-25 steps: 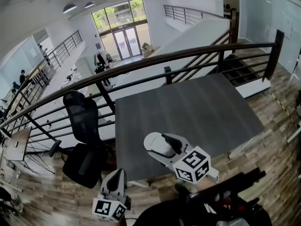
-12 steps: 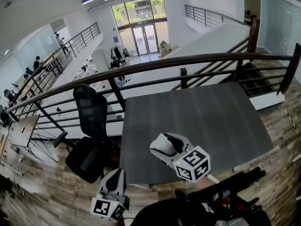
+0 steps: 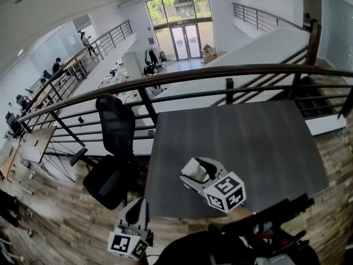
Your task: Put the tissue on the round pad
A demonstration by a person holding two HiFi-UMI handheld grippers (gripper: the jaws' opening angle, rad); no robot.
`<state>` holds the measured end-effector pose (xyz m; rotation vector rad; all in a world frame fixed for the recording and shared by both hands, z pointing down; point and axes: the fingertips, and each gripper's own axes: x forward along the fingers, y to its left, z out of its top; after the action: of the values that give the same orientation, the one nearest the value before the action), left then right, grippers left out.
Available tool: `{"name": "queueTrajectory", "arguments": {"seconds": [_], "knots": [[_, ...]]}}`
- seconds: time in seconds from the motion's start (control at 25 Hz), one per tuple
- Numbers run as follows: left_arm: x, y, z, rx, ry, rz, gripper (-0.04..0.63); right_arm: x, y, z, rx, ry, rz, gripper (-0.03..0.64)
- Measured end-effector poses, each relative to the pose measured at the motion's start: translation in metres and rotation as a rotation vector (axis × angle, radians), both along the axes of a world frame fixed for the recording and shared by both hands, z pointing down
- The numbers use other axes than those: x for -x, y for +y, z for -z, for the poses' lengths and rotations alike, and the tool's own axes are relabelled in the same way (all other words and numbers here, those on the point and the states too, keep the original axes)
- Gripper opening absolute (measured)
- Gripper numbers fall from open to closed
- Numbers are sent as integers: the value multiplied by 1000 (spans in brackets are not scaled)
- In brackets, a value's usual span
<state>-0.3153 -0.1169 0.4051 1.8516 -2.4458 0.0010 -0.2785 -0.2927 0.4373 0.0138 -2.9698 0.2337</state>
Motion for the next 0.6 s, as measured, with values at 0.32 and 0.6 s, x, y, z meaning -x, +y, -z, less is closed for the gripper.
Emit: {"name": "queueTrajectory", "arguments": {"seconds": [0.32, 0.6], "knots": [[-8, -11, 10, 7, 11, 55, 5, 7, -21, -21, 19, 48, 28, 330], [4, -19, 6, 40, -1, 96, 5, 26, -37, -53, 28, 86, 56, 330]]}}
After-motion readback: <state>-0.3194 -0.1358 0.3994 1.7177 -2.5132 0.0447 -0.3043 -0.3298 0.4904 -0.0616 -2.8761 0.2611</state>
